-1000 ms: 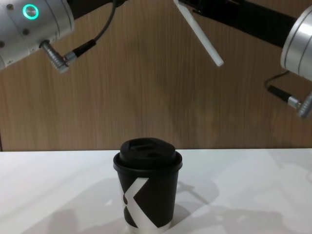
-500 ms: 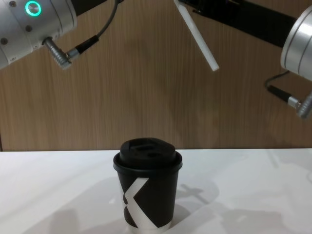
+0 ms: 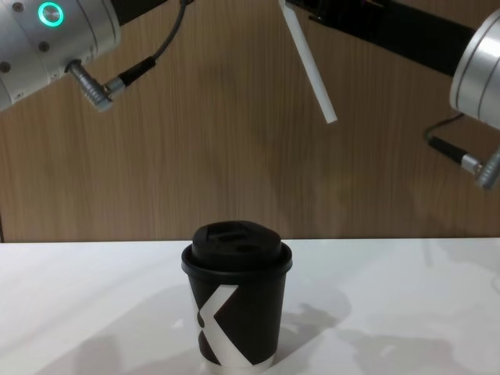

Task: Pick up the straw with one hand, pass it to the other hand, and insert it into the cup.

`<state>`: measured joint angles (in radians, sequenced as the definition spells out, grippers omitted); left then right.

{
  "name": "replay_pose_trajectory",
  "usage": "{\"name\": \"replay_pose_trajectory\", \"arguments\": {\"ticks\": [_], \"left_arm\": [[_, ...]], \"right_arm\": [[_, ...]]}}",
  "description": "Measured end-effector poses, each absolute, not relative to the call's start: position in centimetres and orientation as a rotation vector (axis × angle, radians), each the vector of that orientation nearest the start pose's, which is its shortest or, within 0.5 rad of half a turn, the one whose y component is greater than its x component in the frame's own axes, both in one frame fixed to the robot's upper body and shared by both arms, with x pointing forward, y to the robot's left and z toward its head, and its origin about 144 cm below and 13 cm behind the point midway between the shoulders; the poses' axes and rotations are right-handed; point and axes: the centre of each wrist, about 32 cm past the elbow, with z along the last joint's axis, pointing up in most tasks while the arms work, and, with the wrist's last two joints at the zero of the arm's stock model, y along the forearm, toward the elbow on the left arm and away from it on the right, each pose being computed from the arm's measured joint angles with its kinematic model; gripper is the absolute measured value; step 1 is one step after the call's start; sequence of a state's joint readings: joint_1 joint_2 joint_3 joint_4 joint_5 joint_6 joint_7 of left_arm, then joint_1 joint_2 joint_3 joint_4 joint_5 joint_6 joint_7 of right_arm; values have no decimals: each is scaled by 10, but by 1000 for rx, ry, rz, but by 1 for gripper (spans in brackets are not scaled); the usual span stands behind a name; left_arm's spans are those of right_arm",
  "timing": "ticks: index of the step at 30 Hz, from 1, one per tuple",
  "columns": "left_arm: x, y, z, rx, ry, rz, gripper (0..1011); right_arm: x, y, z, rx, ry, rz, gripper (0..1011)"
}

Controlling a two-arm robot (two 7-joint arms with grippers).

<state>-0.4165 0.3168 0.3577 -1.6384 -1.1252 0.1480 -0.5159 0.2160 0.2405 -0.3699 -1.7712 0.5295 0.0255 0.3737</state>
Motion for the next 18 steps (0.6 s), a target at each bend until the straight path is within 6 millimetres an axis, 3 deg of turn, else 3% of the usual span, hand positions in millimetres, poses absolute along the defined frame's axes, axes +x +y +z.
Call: {"name": "replay_pose_trajectory", "arguments": {"ticks": [1, 6, 16, 18], "left_arm": [[533, 203, 1291, -624, 295, 480, 71], [533, 203, 1290, -626, 298, 484, 27], [532, 203, 1289, -625, 308, 494, 8], [532, 202, 1288, -625, 309, 495, 8]], "right_arm": [[481, -169, 1255, 358, -40, -730, 0], [481, -169, 1255, 358, -40, -730, 0], [481, -169, 1255, 358, -40, -730, 3], [481, -169, 1255, 358, -40, -730, 48]]}}
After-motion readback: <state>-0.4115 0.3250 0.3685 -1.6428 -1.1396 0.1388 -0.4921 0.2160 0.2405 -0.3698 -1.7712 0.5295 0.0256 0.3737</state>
